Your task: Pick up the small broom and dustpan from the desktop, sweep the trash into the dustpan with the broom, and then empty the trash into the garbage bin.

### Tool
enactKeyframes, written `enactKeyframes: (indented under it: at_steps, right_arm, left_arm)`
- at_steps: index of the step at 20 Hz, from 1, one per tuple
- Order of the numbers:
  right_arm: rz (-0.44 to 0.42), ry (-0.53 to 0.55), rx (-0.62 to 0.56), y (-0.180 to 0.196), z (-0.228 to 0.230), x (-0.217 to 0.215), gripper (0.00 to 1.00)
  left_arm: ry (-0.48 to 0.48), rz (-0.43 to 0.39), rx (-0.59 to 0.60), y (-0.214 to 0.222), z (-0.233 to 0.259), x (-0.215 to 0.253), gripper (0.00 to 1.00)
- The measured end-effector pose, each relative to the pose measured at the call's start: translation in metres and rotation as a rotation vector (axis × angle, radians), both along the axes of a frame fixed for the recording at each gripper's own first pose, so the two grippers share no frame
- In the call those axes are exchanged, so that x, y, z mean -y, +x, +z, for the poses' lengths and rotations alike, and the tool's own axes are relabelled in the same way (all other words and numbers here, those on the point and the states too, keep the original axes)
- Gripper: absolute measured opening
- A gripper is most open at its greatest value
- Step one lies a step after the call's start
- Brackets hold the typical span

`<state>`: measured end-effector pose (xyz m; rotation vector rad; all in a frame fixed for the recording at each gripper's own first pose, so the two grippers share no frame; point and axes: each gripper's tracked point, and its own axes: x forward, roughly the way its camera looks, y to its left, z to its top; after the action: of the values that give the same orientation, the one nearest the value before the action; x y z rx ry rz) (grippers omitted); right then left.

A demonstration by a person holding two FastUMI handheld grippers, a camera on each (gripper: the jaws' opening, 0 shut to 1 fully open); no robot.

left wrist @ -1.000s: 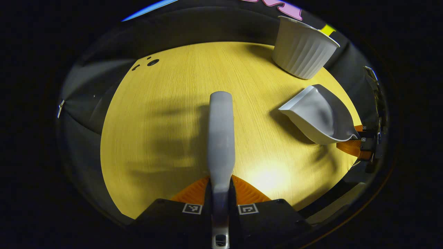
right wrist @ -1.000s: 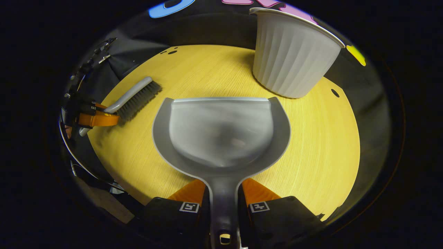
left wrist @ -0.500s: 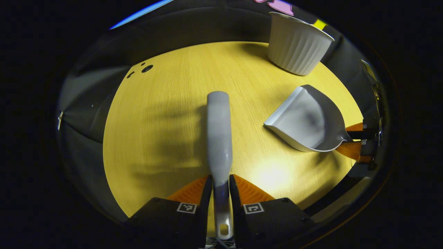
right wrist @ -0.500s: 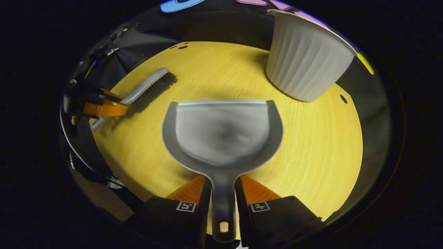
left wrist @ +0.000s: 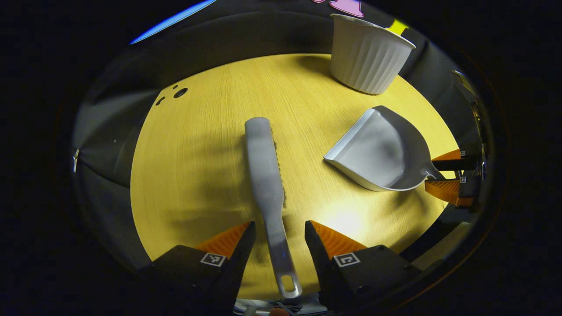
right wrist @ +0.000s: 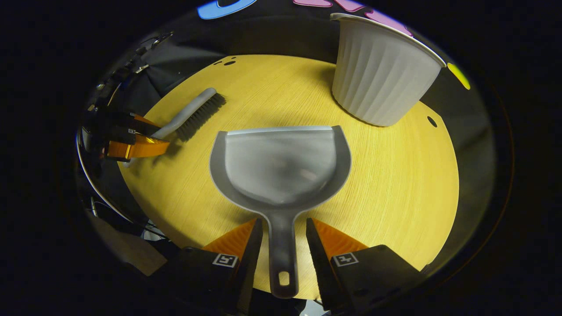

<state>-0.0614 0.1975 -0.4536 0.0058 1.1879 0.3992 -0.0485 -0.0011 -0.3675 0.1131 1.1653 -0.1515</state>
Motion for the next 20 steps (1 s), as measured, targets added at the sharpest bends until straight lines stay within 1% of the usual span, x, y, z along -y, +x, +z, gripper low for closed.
enactKeyframes:
  at_steps: [1,2,3,4,5,6,7,8,9,10,11,12,13,16,18,20]
  right_arm:
    - [-0.003,0.010,0.002,-0.001,0.005,0.000,0.70]
    - [-0.006,0.021,0.013,0.000,0.011,0.000,0.70]
    - [-0.009,0.026,0.029,0.002,0.020,0.001,0.67]
    - [-0.015,0.032,0.050,0.004,0.030,0.004,0.75]
    - [-0.025,0.034,0.070,0.007,0.038,0.006,0.70]
    - [-0.035,0.039,0.090,0.010,0.048,0.009,0.71]
    - [-0.050,0.043,0.123,0.015,0.062,0.012,0.82]
    - [-0.064,0.050,0.154,0.022,0.074,0.014,0.77]
    - [-0.081,0.057,0.192,0.029,0.088,0.016,0.81]
    - [-0.103,0.068,0.238,0.037,0.104,0.018,0.83]
    - [-0.123,0.082,0.282,0.045,0.121,0.020,0.95]
    - [-0.145,0.093,0.326,0.052,0.137,0.022,0.91]
    - [-0.162,0.101,0.369,0.059,0.150,0.023,0.98]
    - [-0.211,0.095,0.486,0.076,0.192,0.035,0.99]
    - [-0.230,0.091,0.564,0.085,0.220,0.040,0.99]
    - [-0.257,0.094,0.650,0.093,0.242,0.042,0.99]
  left_arm:
    - [-0.001,0.005,0.008,0.000,0.003,0.000,0.75]
    - [-0.001,0.013,0.020,0.001,0.007,-0.002,0.76]
    - [0.000,0.021,0.039,0.002,0.013,-0.005,0.76]
    - [0.001,0.027,0.063,0.004,0.019,-0.007,0.78]
    - [0.004,0.033,0.095,0.007,0.028,-0.009,0.79]
    - [0.005,0.036,0.127,0.011,0.036,-0.010,0.80]
    - [0.003,0.040,0.166,0.014,0.048,-0.011,0.80]
    - [-0.002,0.043,0.210,0.019,0.060,-0.011,0.81]
    - [-0.010,0.044,0.258,0.024,0.074,-0.010,0.81]
    - [-0.021,0.043,0.315,0.030,0.090,-0.009,0.81]
    - [-0.034,0.041,0.376,0.037,0.109,-0.007,0.81]
    - [-0.041,0.038,0.435,0.044,0.127,-0.005,0.80]
    - [-0.053,0.034,0.499,0.050,0.147,-0.003,0.80]
    - [-0.083,0.004,0.680,0.067,0.201,0.009,0.80]
    - [-0.069,-0.005,0.776,0.071,0.236,0.011,0.80]
    - [-0.094,-0.017,0.862,0.068,0.268,0.021,0.80]
